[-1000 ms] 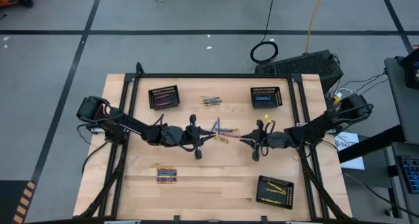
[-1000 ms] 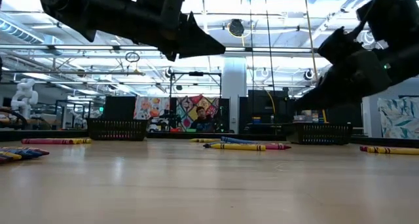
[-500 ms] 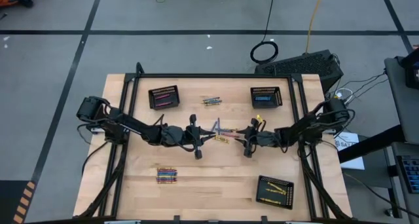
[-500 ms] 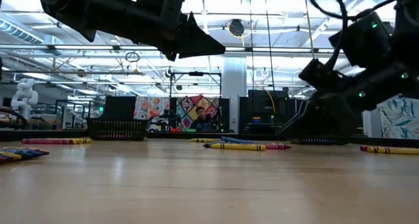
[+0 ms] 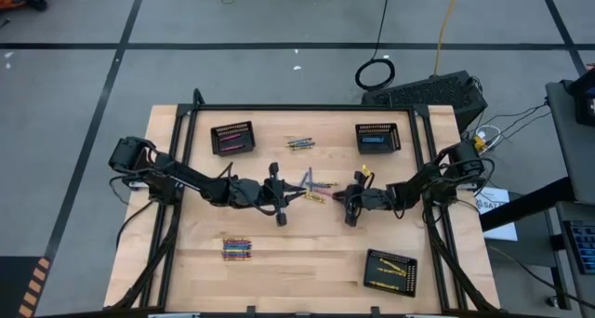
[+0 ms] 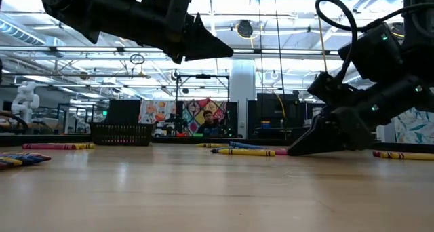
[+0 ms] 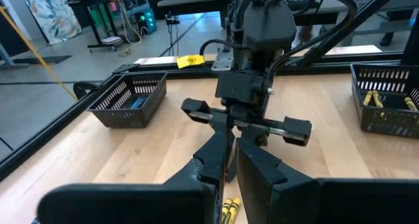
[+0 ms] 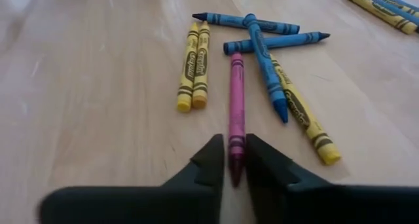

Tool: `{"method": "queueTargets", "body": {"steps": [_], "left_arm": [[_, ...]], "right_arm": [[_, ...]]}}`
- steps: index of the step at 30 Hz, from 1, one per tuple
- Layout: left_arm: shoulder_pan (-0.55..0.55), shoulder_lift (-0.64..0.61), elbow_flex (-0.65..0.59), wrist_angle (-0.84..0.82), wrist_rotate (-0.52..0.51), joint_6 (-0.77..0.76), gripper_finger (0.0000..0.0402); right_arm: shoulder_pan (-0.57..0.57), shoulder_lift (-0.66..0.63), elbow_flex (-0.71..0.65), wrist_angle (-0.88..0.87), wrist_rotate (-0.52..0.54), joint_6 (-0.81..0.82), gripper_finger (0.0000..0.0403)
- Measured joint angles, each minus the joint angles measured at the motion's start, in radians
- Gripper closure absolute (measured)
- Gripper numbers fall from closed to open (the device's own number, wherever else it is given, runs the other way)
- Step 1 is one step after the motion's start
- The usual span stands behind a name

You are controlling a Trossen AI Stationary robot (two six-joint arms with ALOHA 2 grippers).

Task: Sort crayons
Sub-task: Put the red crayon into the top left black bin

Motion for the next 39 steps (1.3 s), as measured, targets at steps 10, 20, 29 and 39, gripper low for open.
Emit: {"method": "queueTargets", "body": {"steps": [10, 20, 29, 39], "left_arm": [[0.001, 0.0, 0.0, 0.0, 0.0, -0.001, 0.0357], [0.003, 0.0, 0.0, 0.013, 0.0, 0.026, 0.0357], [0.003, 0.0, 0.0, 0.144, 0.033, 0.119, 0.0357], [-0.001, 0.0, 0.001, 0.299, 0.222, 0.237, 0.0253]], "right_arm": [[0.057, -0.231, -0.007, -0.274, 0.08, 0.061, 0.0399], [0.132, -0.472, -0.004, -0.138, 0.092, -0.072, 0.0401], [0.145, -0.471, -0.004, 0.221, -0.037, -0.284, 0.0401], [0.144, -0.47, -0.003, 0.259, -0.04, -0.297, 0.0401]]}}
